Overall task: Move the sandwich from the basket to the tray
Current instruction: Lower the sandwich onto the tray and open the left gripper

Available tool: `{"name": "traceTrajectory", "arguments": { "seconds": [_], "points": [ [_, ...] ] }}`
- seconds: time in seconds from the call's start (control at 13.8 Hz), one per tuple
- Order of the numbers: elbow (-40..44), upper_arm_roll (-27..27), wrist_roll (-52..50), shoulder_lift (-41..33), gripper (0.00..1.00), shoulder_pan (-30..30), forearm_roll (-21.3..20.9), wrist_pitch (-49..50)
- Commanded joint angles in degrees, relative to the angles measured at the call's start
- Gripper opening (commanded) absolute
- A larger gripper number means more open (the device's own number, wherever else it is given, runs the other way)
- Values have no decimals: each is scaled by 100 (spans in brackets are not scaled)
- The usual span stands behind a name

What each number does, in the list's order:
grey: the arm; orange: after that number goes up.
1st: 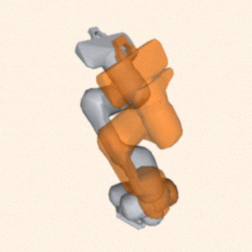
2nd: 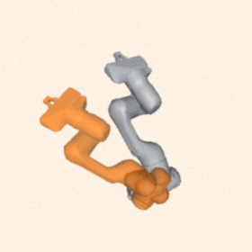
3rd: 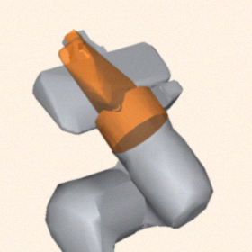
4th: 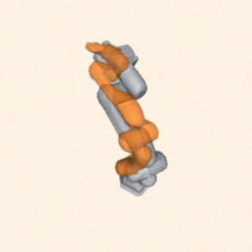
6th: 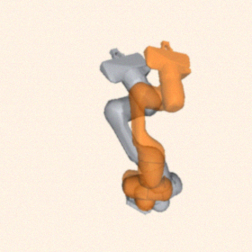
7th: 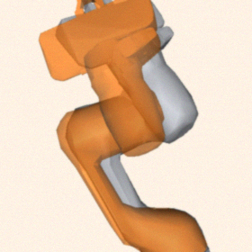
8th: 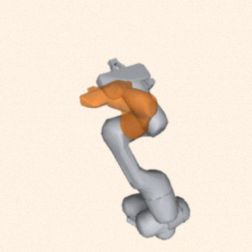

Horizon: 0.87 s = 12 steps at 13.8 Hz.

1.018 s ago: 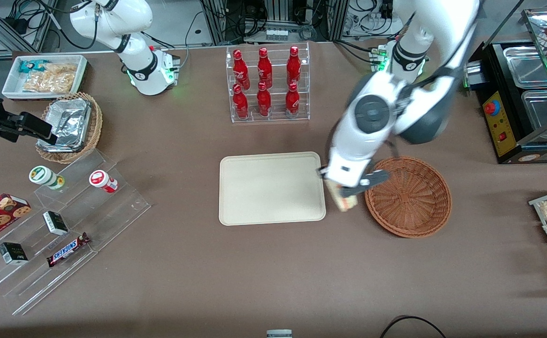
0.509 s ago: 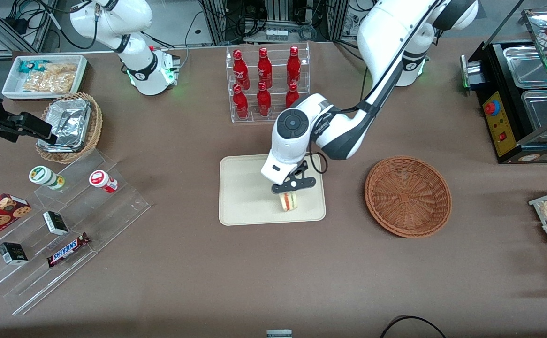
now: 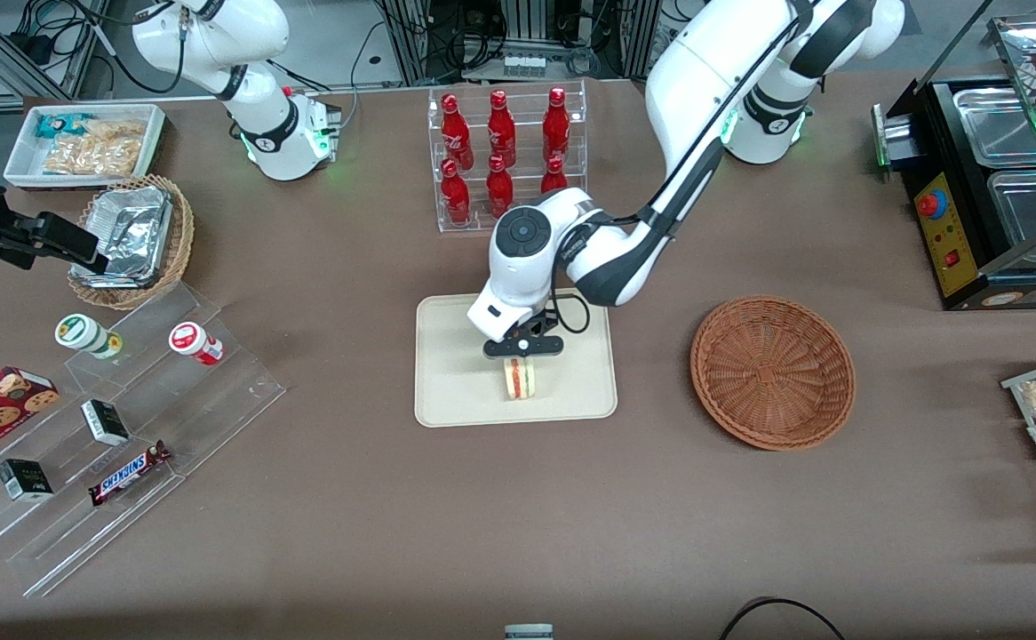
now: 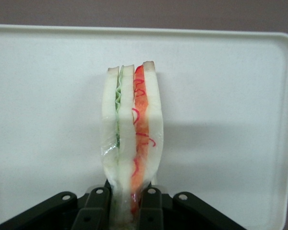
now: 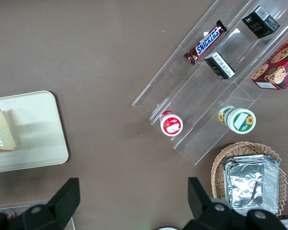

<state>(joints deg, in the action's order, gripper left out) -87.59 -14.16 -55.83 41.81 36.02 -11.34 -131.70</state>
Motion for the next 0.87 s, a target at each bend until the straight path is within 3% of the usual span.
{"name": "traceTrajectory", "arguments": {
  "seconds": [0.0,0.15,0.65,0.8],
  "points": [
    [216,54,343,257,39,125,-158,-84],
    [216,63,292,240,98,134,-158,-84],
    [32,107,-550,-875,100,-146,-97,13],
    [-74,107,-613,-1323,100,-357,-97,511]
  ]
}}
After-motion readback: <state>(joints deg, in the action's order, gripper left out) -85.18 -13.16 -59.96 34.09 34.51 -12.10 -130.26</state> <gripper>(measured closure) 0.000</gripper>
